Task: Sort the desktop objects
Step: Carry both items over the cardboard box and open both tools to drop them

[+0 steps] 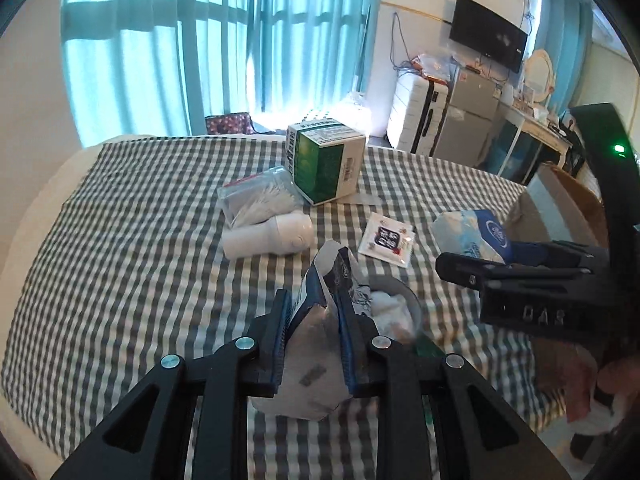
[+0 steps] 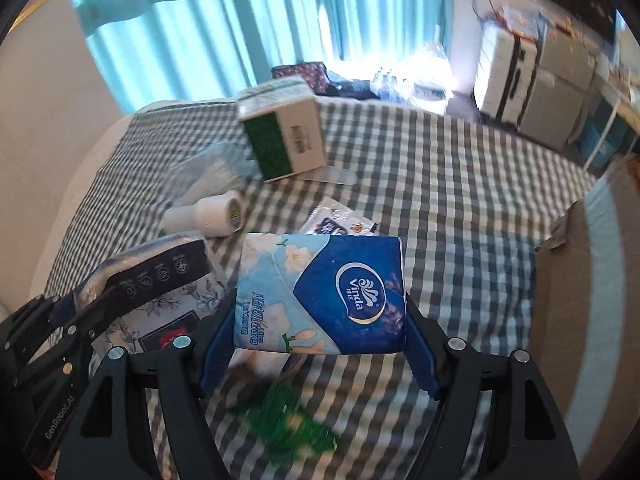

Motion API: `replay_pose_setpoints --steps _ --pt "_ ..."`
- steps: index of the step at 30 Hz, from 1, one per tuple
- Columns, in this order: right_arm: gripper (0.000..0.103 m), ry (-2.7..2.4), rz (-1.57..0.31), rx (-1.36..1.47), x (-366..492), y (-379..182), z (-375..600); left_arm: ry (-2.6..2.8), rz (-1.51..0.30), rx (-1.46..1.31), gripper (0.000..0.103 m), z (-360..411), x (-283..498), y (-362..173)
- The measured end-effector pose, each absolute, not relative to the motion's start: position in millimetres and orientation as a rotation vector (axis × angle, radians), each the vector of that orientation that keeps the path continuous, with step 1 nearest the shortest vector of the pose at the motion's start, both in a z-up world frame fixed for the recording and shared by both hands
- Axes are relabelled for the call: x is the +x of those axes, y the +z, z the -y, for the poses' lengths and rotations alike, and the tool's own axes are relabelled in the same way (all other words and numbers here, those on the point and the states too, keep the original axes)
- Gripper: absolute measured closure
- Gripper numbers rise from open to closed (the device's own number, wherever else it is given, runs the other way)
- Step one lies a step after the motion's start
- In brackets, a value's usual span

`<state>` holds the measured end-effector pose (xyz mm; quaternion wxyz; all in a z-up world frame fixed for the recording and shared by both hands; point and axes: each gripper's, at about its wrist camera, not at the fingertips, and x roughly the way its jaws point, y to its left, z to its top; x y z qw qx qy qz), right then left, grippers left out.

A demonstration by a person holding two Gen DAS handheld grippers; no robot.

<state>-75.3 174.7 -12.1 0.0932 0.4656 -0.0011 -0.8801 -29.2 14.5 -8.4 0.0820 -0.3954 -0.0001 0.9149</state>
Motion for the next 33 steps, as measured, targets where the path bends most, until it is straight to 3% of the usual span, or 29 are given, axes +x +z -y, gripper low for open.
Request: replay_pose_setpoints --steps 9,18,33 --pt "0.030 -2.633 -0.080 1.282 -12.0 20.0 -162.4 2.764 -0.009 -1.088 0.081 -26.2 15.3 37.7" --pt "0.030 -2.757 -0.008 1.160 13.9 78.7 -202.4 2.770 -0.045 -0.958 0.081 -51.6 32.0 90.3" --pt "0.030 -2.990 0.105 1.114 35.1 130.0 -313.8 2.543 -0.175 -0.792 0.081 -195.8 12.5 152.1"
